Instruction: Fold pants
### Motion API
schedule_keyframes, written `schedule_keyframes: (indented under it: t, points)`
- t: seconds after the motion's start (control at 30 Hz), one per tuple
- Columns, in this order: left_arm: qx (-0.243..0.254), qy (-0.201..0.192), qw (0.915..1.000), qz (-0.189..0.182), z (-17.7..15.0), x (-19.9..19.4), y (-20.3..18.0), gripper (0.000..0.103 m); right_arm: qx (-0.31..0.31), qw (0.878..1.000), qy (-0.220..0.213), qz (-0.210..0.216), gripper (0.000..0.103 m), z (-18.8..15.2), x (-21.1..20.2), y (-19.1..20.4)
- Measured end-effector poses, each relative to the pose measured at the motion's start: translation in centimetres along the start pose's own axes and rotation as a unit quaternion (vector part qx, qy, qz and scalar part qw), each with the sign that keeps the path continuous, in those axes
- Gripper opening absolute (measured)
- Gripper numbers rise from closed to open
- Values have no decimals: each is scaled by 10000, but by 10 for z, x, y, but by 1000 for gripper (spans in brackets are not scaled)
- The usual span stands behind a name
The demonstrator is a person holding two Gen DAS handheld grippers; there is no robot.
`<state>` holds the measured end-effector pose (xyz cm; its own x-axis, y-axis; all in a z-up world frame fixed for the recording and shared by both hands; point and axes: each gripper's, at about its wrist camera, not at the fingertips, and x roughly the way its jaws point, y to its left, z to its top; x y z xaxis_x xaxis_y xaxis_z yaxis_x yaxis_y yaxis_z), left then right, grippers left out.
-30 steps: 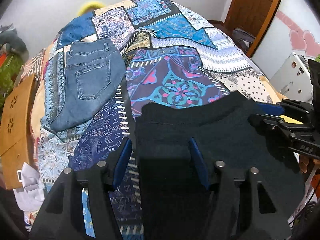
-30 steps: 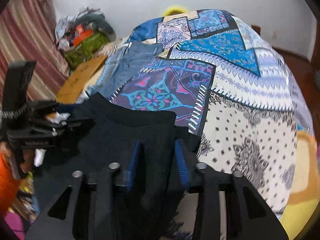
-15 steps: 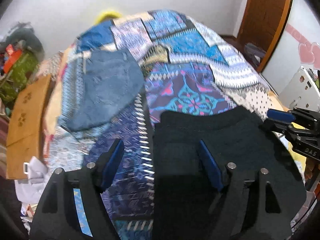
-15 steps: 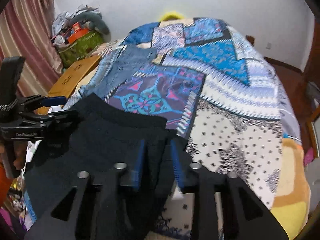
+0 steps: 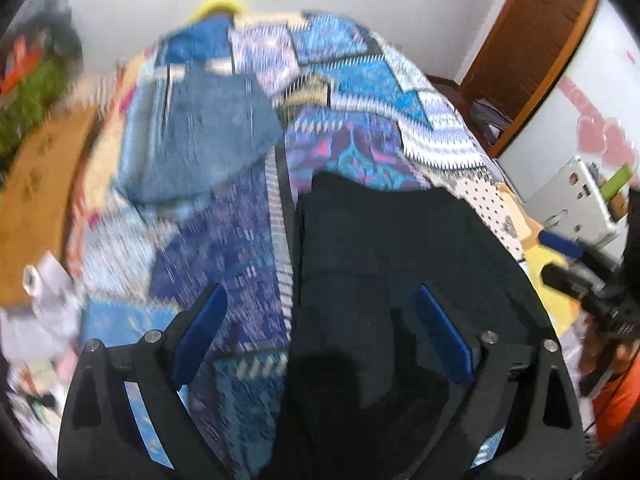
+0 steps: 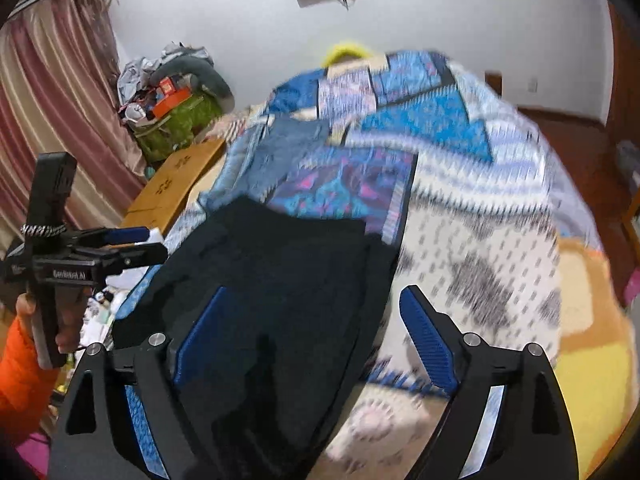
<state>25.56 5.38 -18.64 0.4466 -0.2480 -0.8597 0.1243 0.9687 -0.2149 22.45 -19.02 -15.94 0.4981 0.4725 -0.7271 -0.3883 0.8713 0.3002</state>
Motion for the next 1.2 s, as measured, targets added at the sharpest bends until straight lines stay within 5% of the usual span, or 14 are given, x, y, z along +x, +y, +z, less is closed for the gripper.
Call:
schedule_keyframes:
  t: [0.2,0.47,0.7,0.87,1.03,1.2]
  points:
    - [-405,571,9969,-353,-12,32,12,96,291,9980,545,142,85,-25,29,-12]
    - [-255,1290,9885,-746,1,67,-6,101,535,9920,863,749,87,-22,44,-25]
    - [78,1287,9878,-869,11,79,-23,101,560,9881,985,1043,83,-15,59,-26]
    - [20,1007,9912,-853,16,73,-22,80,490,9881,1016,1042,54,-12,60,-21]
    - [-117,664,9946,-785,13,51,-11,38,314,9899,944,1006,34,-6,54,-13]
    - [-90,389,9955,-858,11,29,-10,30,-39,9927,800,906,27,6,45,1]
